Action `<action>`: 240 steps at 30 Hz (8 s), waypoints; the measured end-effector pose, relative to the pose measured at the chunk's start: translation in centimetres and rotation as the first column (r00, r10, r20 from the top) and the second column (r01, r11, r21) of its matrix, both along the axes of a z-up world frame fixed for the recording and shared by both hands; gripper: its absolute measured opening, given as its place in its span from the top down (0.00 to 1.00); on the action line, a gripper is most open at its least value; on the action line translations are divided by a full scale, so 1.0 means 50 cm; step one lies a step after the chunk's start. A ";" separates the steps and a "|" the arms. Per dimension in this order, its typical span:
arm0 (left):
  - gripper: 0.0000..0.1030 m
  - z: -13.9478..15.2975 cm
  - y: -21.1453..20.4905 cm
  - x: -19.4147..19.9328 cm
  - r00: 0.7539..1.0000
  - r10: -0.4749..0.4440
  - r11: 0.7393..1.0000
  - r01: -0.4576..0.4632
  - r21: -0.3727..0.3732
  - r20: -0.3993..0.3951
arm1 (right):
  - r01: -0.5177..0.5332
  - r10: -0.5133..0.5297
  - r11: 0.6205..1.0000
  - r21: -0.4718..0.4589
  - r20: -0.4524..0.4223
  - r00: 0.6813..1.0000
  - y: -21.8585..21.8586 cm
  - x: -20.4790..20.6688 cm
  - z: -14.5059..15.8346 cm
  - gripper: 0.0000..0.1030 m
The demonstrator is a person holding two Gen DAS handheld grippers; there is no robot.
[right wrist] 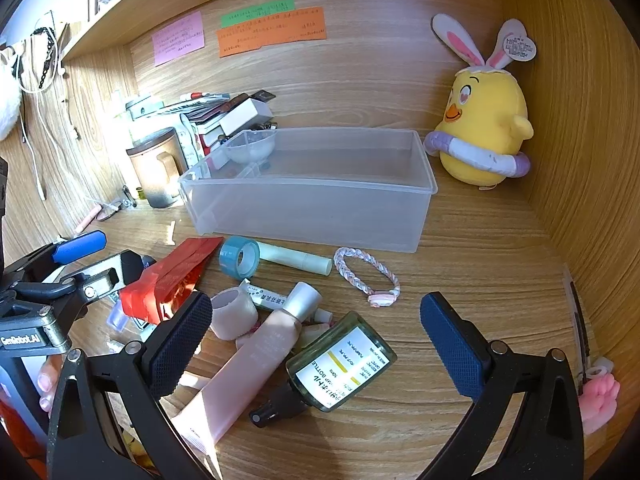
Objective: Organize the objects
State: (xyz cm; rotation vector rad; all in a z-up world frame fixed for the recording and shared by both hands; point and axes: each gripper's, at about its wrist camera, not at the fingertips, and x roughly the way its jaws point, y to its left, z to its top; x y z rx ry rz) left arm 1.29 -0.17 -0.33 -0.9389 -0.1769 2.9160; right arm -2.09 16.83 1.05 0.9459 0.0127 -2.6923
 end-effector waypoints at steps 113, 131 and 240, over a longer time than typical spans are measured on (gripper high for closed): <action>0.85 0.039 -0.043 -0.330 0.988 -0.112 0.993 0.115 -0.022 0.106 | 0.105 -0.082 0.983 0.152 -0.154 0.985 0.019 -0.273 0.089 0.62; 0.85 0.002 -0.021 -0.389 0.971 -0.174 0.982 0.183 -0.042 0.166 | 0.033 -0.018 0.979 0.201 -0.074 0.997 -0.037 -0.332 0.041 0.62; 0.75 0.137 -0.104 -0.139 0.995 -0.079 0.995 0.075 -0.066 -0.063 | 0.012 -0.002 0.998 0.065 -0.151 0.989 0.086 -0.087 0.107 0.81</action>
